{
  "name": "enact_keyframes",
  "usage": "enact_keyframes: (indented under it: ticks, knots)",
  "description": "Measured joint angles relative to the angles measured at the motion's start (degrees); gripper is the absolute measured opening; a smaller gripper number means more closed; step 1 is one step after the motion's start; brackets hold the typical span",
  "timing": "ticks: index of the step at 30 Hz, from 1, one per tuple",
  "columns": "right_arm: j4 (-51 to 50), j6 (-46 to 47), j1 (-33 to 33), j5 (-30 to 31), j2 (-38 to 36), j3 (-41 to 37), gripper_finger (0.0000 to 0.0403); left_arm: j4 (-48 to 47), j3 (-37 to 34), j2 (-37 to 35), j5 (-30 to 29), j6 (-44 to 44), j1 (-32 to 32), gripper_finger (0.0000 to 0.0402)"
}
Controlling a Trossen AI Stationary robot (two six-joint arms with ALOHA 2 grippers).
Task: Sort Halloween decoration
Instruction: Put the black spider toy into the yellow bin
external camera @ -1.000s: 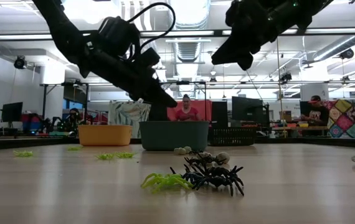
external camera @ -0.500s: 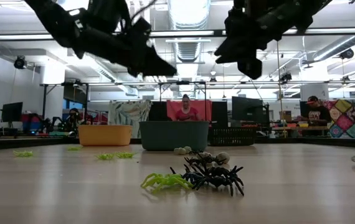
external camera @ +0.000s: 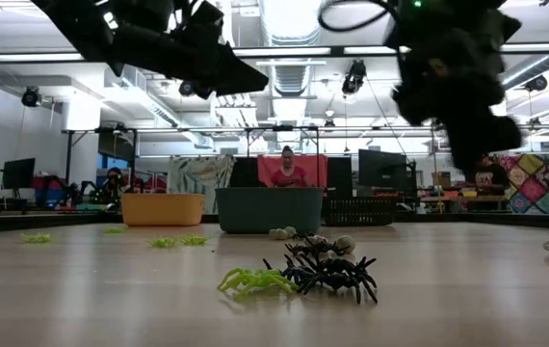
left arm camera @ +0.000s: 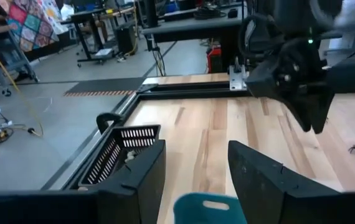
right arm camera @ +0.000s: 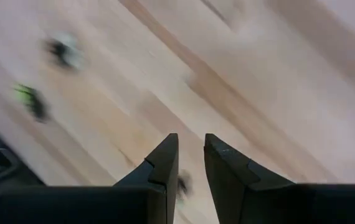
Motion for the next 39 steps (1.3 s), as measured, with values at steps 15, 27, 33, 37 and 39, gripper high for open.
enact_keyframes:
  ticks: [15,27,33,37,39]
  knots:
    - [-11.18,14.21,12.15,0.09,0.07,3.4,0.0068,4.18,-0.02,0.51,-0.37,2.84,0.0,0.0157]
    - [-12.56,-13.48,24.68,15.57,0.07,2.91,0.0068,4.3,-0.03,0.51,-0.46,2.84,0.0,0.0157]
    - [-20.06,4.09,24.63,16.48,1.16,2.78,0.0087,4.38,-0.04,0.53,-0.49,2.84,0.0,0.0157]
    - [-24.57,18.51,23.12,14.07,2.24,2.73,0.0117,4.72,-0.04,0.53,-0.5,2.84,0.0,0.0157]
    - [-24.24,21.99,22.85,13.39,2.94,2.69,0.013,4.76,-0.05,0.53,-0.5,2.84,0.0,0.0157]
